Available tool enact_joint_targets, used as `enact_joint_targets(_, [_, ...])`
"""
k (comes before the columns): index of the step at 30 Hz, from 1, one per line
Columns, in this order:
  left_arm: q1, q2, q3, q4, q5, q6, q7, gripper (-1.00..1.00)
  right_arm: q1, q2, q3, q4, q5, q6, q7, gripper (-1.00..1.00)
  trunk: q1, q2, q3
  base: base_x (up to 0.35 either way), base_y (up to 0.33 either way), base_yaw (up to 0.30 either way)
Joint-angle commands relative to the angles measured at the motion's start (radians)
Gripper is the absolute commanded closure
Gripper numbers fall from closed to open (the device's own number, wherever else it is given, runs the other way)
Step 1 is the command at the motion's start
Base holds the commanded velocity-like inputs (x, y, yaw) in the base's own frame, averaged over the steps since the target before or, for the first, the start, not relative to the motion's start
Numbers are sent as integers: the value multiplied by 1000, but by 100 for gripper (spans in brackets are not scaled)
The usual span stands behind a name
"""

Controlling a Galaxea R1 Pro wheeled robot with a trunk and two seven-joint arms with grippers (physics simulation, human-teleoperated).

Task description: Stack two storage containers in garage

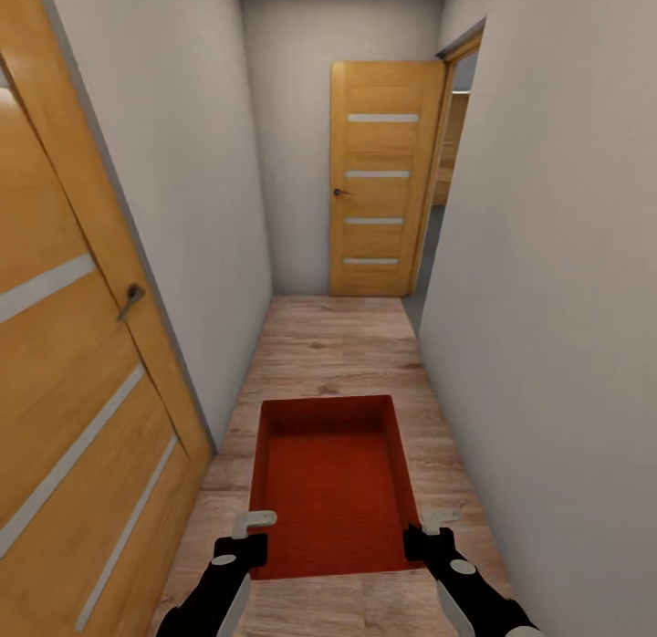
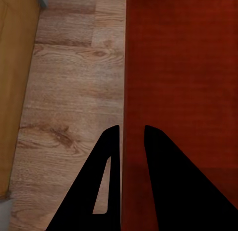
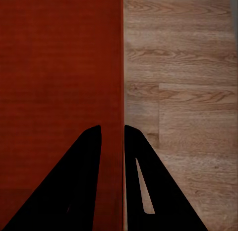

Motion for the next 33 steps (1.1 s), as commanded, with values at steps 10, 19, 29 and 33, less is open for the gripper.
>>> enact_joint_targets(10, [-1,-1,6,-9,-25,8,3,100,-1,-7,18,4,-14,-4,-3,100,1,-2,-2,329,1,0])
enact_joint_targets(19, [-1,-1,8,-7,-25,4,-4,100,-1,-7,16,4,-14,-4,-3,100,1,-2,-2,176,0,0])
enact_joint_targets(29, [-1,-1,12,-6,-24,0,-4,100,-1,-7,16,4,-14,-4,-3,100,1,-2,-2,43,10,0])
enact_joint_targets(33, [-1,-1,11,-6,-24,2,-4,100,-1,-7,16,4,-14,-4,-3,100,1,-2,-2,275,81,0])
